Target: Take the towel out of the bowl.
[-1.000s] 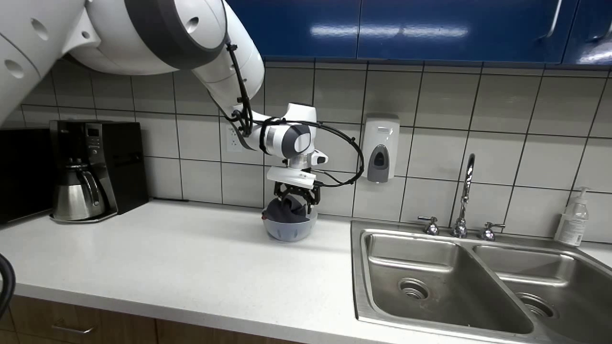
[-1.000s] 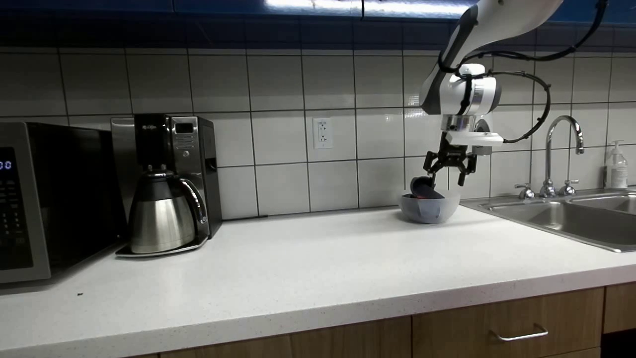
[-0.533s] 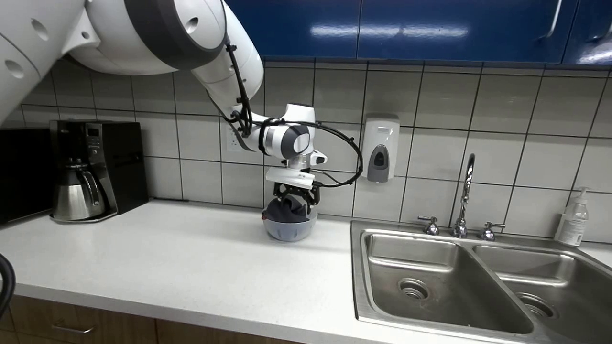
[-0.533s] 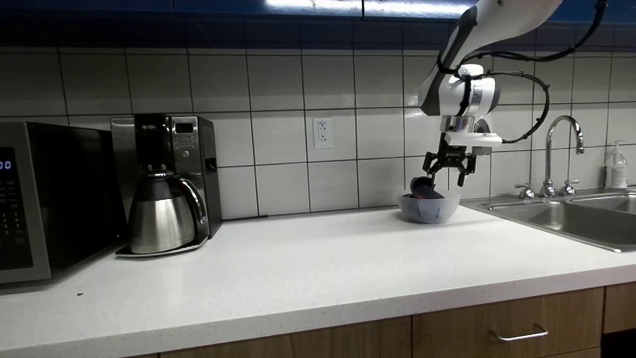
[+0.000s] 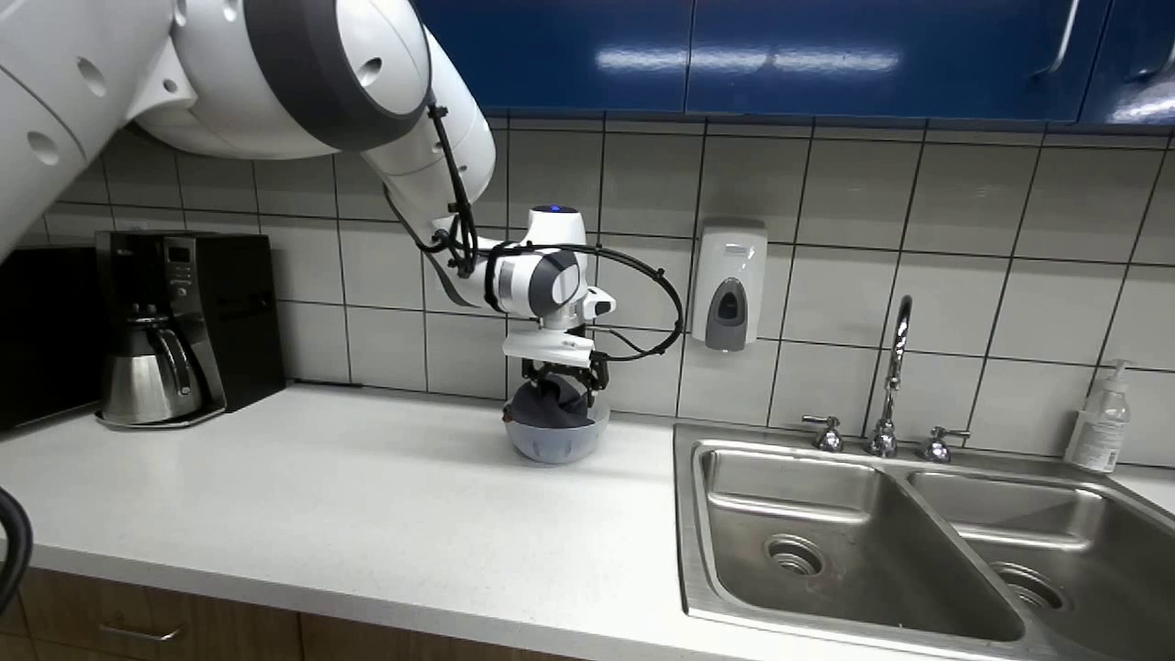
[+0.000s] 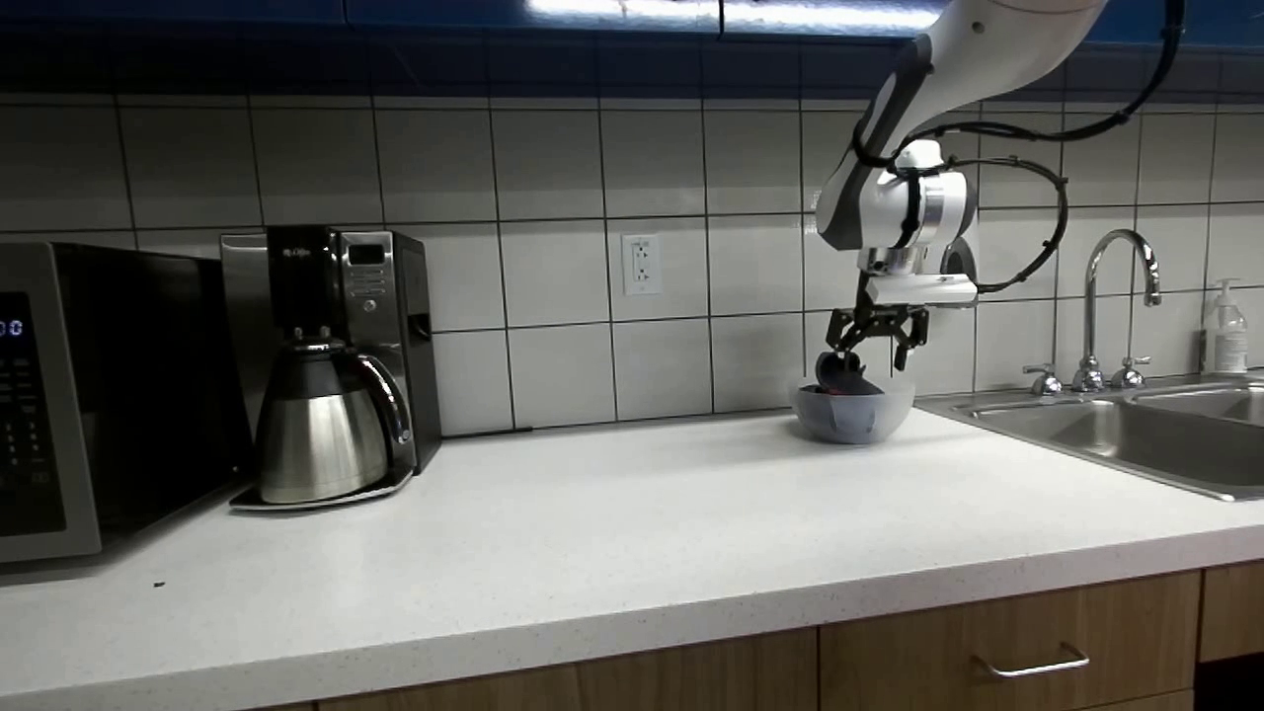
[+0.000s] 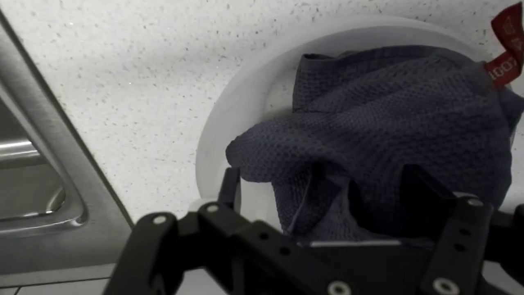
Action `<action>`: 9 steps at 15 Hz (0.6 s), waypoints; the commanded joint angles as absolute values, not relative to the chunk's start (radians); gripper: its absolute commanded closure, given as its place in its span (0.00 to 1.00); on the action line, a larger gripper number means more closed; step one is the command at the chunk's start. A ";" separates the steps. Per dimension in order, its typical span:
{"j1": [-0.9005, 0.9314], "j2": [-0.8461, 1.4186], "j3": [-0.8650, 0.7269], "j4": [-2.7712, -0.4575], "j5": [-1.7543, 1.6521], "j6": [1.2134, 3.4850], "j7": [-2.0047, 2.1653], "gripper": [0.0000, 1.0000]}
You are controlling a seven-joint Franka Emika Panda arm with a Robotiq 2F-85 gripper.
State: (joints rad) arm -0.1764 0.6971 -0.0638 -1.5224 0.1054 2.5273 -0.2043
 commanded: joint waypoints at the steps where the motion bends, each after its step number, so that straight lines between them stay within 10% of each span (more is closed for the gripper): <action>1: -0.183 0.729 -0.056 -1.489 0.081 2.547 -0.182 0.00; 9: -0.189 0.787 -0.048 -1.443 0.082 2.592 -0.193 0.00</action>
